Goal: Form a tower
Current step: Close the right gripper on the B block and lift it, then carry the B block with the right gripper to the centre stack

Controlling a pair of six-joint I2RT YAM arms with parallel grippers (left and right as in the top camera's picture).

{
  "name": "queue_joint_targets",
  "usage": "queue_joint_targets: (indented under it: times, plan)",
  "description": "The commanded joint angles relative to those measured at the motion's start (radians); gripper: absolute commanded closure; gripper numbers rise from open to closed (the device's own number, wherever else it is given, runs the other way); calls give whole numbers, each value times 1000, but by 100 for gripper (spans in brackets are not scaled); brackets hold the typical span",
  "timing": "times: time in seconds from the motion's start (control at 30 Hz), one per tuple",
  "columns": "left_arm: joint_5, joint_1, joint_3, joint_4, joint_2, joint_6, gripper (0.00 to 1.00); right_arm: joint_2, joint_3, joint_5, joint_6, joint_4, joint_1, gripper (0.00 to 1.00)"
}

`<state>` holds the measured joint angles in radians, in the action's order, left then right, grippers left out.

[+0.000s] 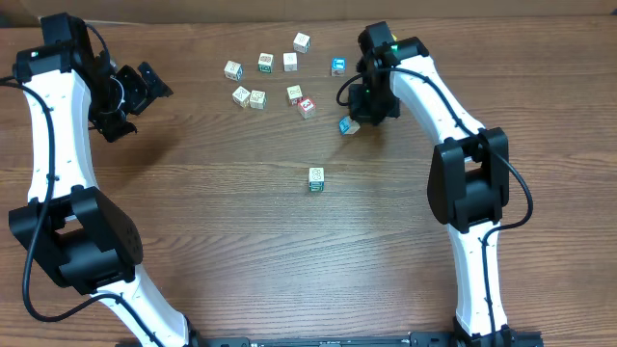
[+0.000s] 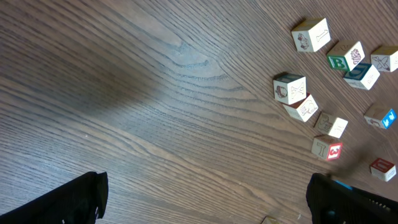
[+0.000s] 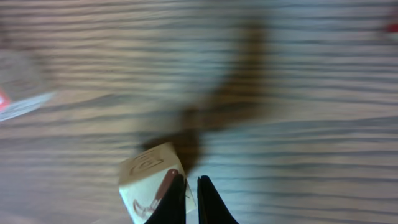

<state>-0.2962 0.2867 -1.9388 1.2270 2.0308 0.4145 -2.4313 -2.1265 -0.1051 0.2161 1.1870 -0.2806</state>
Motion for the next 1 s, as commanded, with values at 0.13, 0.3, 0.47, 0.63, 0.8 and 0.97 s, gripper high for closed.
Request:
queue_joint_targets:
  times: [0.13, 0.3, 0.47, 0.63, 0.8, 0.97]
  plan:
    - [-8, -6, -14, -2, -4, -18, 1, -17, 32, 63, 19, -1, 28, 90]
    - [-8, -6, -14, -2, -4, -18, 1, -17, 29, 107, 23, -22, 35, 81]
    - [-8, -6, -14, -2, -4, -18, 0, -13, -69, 105, 47, 17, 28, 62]
    - [-8, -6, -14, -2, -4, -18, 0, -13, -175, 105, 47, 56, 11, 53]
    - [-8, -6, -14, -2, -4, -18, 1, -16, -180, 104, 46, 63, -21, 49]
    - [-8, -6, -14, -2, -4, -18, 0, -17, -156, 105, 46, 75, -56, 48]
